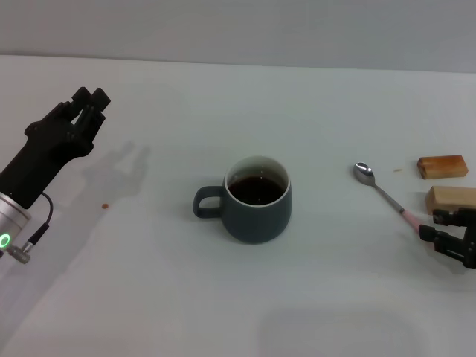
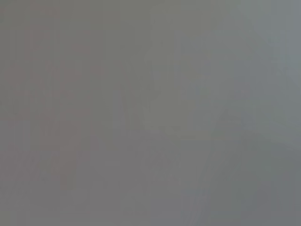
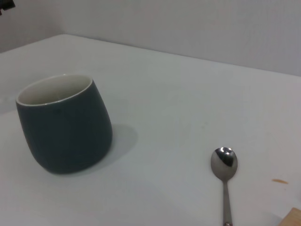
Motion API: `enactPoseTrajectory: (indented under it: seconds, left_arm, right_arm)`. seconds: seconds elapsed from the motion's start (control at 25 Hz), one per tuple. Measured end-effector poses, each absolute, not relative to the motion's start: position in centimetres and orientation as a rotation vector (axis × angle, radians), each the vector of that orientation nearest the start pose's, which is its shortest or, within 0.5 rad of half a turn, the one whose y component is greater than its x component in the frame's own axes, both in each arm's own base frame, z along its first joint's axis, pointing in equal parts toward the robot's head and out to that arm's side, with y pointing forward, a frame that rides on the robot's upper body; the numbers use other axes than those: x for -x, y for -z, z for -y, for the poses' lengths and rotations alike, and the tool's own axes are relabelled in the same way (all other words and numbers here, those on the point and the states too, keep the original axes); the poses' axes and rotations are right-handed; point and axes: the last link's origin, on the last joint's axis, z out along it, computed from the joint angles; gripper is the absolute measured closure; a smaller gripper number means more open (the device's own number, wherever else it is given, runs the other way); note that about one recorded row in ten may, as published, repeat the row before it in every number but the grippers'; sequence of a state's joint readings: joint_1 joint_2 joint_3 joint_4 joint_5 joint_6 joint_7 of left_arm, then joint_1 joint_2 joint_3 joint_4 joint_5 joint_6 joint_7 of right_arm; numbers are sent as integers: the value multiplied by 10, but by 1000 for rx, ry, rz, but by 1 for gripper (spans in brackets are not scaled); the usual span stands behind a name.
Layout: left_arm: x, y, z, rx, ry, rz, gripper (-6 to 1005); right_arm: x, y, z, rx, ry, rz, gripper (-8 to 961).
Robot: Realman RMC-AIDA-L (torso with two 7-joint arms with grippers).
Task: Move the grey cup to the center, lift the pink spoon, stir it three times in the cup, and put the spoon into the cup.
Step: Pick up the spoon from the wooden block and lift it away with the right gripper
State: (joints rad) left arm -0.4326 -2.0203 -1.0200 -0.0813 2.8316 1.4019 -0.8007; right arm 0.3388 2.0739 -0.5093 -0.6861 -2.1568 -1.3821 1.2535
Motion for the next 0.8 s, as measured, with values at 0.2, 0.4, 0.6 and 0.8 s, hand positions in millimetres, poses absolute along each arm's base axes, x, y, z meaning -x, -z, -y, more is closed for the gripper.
enactPoseTrajectory:
  seconds: [0.2,0.4,0.6,0.8]
  left_arm:
    - [310,7,-313,1843,1167,796,680]
    - [310,7,-313,1843,1167,796,680]
    - [310,7,-312,1843,1170,795,680]
    - [309,7,-312,1843,1171,791,680]
  right_arm:
    - [-367,-23,-282,2436,-361,-794,604]
    - [-368,-22,-281,2432,-356,-795,604]
    - [-369,-22,-281,2429,-347,-796,605]
    - [-370,-21,-283,2424,-339,-796,605]
